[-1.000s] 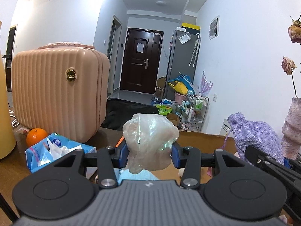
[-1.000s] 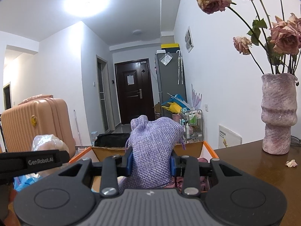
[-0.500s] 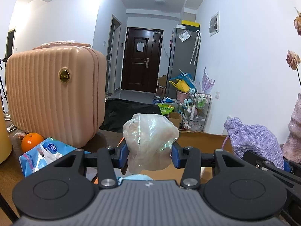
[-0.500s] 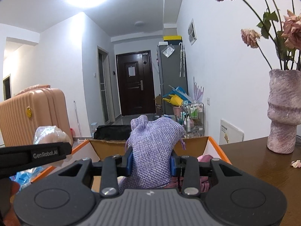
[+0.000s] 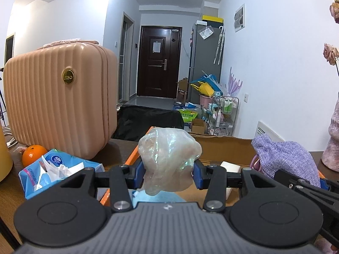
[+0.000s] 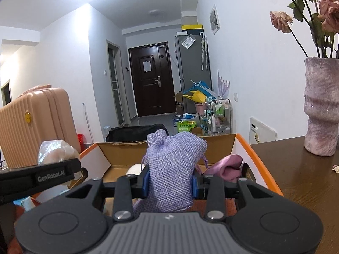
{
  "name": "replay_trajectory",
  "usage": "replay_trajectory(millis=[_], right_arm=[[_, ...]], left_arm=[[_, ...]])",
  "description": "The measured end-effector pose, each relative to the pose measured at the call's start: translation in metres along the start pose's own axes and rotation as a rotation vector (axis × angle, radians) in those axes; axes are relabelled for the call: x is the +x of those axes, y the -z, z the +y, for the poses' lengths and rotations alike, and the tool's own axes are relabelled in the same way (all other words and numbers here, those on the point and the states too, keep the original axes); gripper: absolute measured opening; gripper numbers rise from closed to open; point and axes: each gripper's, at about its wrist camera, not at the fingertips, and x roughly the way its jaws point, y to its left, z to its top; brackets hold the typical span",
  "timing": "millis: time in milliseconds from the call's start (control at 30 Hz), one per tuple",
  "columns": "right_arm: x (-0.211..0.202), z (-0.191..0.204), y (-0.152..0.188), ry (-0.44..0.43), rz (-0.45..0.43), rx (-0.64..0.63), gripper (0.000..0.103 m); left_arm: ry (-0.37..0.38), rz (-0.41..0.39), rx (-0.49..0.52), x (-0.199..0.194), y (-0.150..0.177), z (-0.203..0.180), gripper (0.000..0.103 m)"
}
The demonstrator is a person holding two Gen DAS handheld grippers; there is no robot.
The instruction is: Organize soft objects
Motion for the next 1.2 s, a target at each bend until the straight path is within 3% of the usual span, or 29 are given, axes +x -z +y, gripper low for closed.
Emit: replay_trajectory(millis=[167, 267, 300, 333, 400, 467, 500, 567, 633, 1200], right_arm=[[-0.001, 0.001, 0.001, 0.000, -0.003, -0.003, 0.036], [-0.001, 0.001, 0.001, 0.011, -0.004, -0.005, 0.042], [-0.002, 0.001, 0.001, 0.017, -0.007, -0.004, 0.042], [-0.002, 0.001, 0.002, 0.019, -0.008, -0.002, 0.050], [-0.004, 0.001, 0.002, 0.030, -0.018, 0.002, 0.067], [-0.006, 0.001, 0.002, 0.040, -0.034, 0.004, 0.087], [-0.007, 0.002, 0.003, 0.044, -0.041, 0.003, 0.090], [-0.009, 0.003, 0.003, 0.053, -0.049, -0.003, 0.100], [-0.010, 0.003, 0.003, 0.054, -0.053, -0.006, 0.103], [-0.013, 0.002, 0.003, 0.035, -0.067, 0.010, 0.103]], left_arm=[[0.000, -0.002, 0.000, 0.001, 0.001, 0.001, 0.047], [-0.005, -0.014, -0.002, -0.001, 0.000, 0.002, 0.054], [-0.011, -0.018, -0.003, -0.002, 0.000, 0.002, 0.061], [-0.013, -0.021, -0.005, -0.003, 0.000, 0.002, 0.067], [-0.020, -0.021, -0.014, -0.004, 0.000, 0.003, 0.089], [-0.056, -0.044, -0.016, -0.006, 0.000, 0.003, 0.101], [-0.071, -0.053, -0.017, -0.007, 0.000, 0.004, 0.103], [-0.081, -0.061, -0.030, -0.008, 0.000, 0.005, 0.103], [-0.088, -0.059, -0.028, -0.008, 0.000, 0.005, 0.103], [-0.082, -0.048, -0.045, -0.008, 0.002, 0.007, 0.103]])
